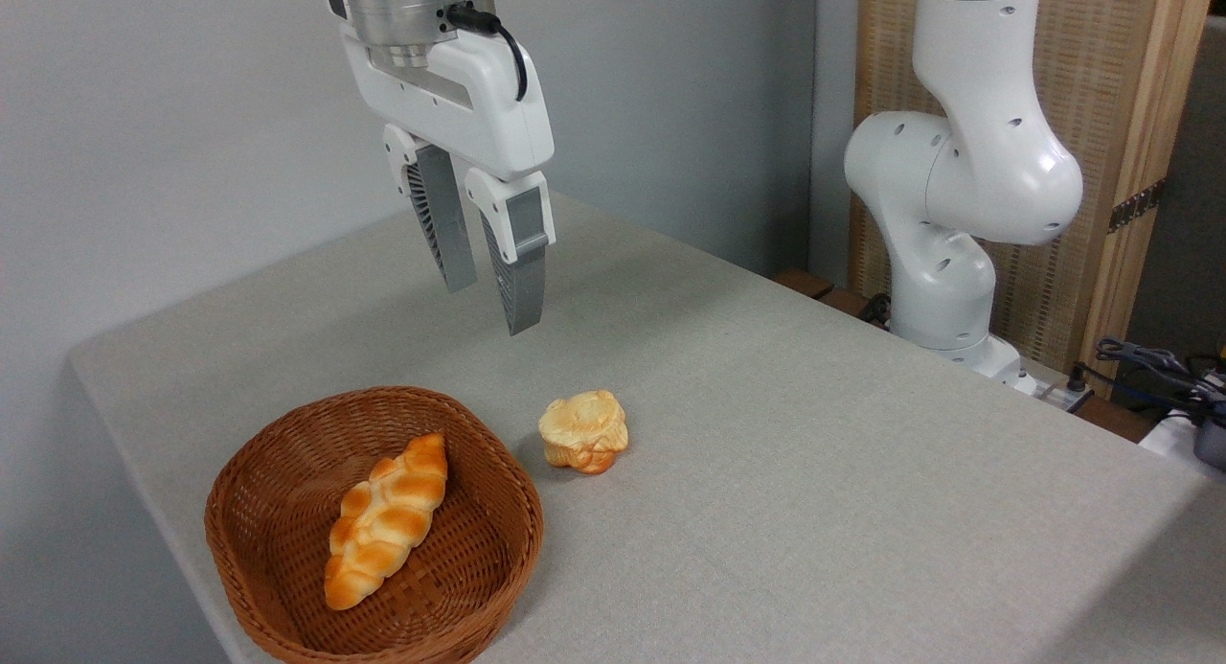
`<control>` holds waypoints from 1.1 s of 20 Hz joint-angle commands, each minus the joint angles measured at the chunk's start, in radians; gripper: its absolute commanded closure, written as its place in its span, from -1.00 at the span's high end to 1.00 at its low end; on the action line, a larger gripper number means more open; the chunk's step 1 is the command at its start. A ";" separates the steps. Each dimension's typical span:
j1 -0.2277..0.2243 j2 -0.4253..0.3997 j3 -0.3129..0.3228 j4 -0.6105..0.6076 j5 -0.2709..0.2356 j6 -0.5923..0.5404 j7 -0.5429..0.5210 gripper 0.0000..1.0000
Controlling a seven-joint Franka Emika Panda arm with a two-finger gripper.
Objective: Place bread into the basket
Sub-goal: 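Lower the open gripper onto the round golden bun and close it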
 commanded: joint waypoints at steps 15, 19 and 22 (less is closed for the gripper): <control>-0.008 -0.124 -0.004 -0.208 -0.008 0.115 0.000 1.00; -0.033 -0.161 -0.021 -0.339 -0.007 0.178 -0.001 1.00; -0.039 -0.158 -0.033 -0.415 0.004 0.249 0.000 1.00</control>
